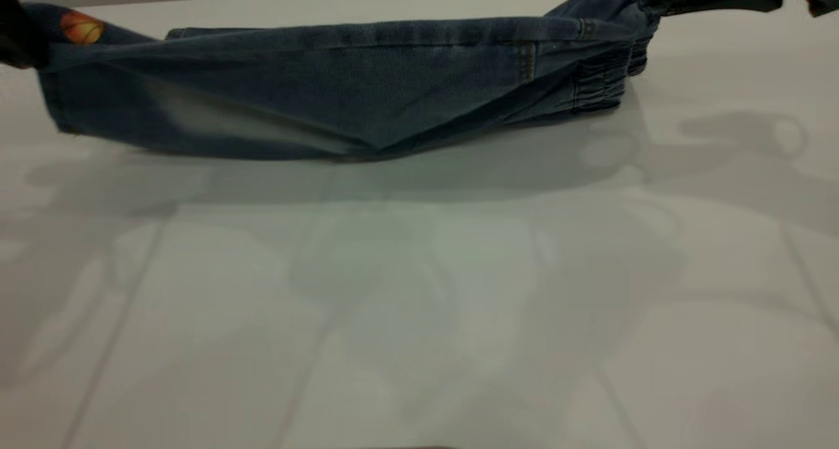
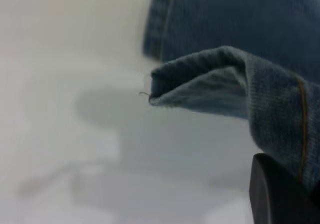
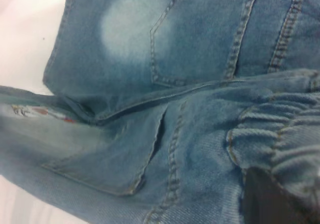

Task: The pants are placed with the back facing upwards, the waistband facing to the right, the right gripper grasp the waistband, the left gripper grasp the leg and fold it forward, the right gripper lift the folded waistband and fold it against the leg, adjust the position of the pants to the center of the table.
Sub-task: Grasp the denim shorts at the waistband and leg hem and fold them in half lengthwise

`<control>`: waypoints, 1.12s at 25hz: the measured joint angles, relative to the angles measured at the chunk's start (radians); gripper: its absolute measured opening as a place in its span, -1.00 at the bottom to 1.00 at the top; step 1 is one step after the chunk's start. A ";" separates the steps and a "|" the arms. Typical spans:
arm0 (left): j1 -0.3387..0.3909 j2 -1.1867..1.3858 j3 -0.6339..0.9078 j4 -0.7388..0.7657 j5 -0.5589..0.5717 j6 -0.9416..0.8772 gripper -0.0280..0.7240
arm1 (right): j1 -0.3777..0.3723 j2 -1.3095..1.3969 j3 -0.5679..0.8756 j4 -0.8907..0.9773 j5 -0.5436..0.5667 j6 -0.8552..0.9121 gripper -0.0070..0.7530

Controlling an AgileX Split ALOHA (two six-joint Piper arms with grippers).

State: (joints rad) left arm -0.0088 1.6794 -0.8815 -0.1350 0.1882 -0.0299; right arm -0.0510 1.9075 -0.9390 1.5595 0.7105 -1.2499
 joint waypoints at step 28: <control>-0.082 0.505 -0.183 0.120 -0.739 0.118 -0.76 | 0.000 0.340 -0.330 0.236 -0.166 -0.245 -0.82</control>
State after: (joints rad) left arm -0.0910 2.1843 -1.0646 -0.0155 -0.5508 0.0885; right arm -0.0510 2.2478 -1.2685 1.7955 0.5441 -1.4946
